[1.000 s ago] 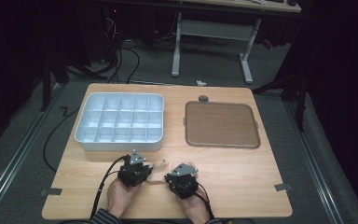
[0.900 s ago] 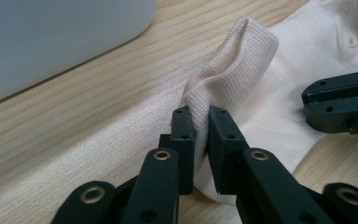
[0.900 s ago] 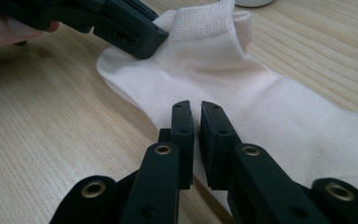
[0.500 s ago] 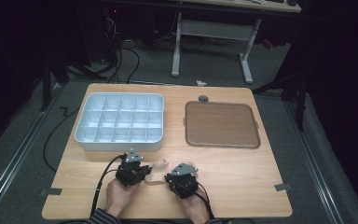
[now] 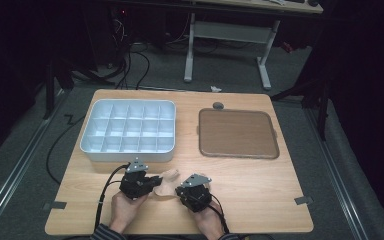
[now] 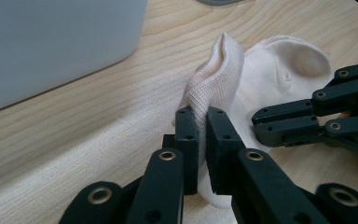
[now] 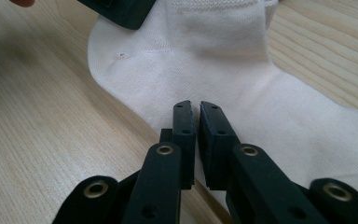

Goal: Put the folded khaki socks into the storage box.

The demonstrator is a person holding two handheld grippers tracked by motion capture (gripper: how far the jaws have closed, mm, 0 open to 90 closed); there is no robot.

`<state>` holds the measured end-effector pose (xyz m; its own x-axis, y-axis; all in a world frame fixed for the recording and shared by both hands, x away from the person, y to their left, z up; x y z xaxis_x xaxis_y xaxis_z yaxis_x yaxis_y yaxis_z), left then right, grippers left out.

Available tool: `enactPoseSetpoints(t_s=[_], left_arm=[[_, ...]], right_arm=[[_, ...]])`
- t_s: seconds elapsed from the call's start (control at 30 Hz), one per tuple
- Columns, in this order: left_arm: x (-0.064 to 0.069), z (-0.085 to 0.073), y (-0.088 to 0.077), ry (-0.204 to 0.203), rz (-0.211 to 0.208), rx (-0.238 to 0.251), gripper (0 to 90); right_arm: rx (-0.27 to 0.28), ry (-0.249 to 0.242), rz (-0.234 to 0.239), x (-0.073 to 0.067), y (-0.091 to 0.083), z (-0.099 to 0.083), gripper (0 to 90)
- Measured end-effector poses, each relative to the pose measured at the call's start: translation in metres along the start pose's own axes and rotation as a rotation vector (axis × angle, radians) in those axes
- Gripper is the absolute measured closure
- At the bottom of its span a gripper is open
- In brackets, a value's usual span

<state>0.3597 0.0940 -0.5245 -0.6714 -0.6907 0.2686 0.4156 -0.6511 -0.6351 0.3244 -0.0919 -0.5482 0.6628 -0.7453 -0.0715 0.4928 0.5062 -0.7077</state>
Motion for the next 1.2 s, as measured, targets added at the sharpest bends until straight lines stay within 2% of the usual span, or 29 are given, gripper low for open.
enactPoseSetpoints(t_s=[0.53, 0.73, 0.93, 1.1, 1.2], left_arm=[[0.002, 0.002, -0.016, -0.009, -0.048, 0.055, 84.9], [0.002, 0.002, -0.019, -0.016, -0.066, 0.080, 84.9], [0.000, 0.001, -0.021, -0.042, -0.093, 0.096, 85.0], [-0.001, 0.000, -0.020, -0.038, -0.075, 0.089, 85.0], [-0.003, 0.000, -0.021, -0.045, -0.061, 0.082, 85.0]], right_arm=[[-0.022, -0.012, 0.041, -0.006, 0.011, 0.012, 85.9], [-0.039, -0.038, 0.049, -0.012, 0.018, 0.020, 85.9], [-0.041, -0.033, 0.064, -0.015, 0.023, 0.024, 86.0], [-0.044, -0.038, 0.069, -0.016, 0.024, 0.025, 85.1], [-0.039, -0.032, 0.075, -0.015, 0.021, 0.026, 79.6]])
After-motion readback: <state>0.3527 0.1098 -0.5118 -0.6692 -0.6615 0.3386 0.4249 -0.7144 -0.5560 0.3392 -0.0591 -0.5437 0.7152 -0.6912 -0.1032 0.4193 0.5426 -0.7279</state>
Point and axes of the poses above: each handheld gripper's, and its own axes: y roughly forward along the jaws, z roughly out of its top, x roughly to its right, the point moved 3 cm from there along y, roughly forward along the jaws, and after that the axes turned 1 degree about z, right-handed, at the moved point
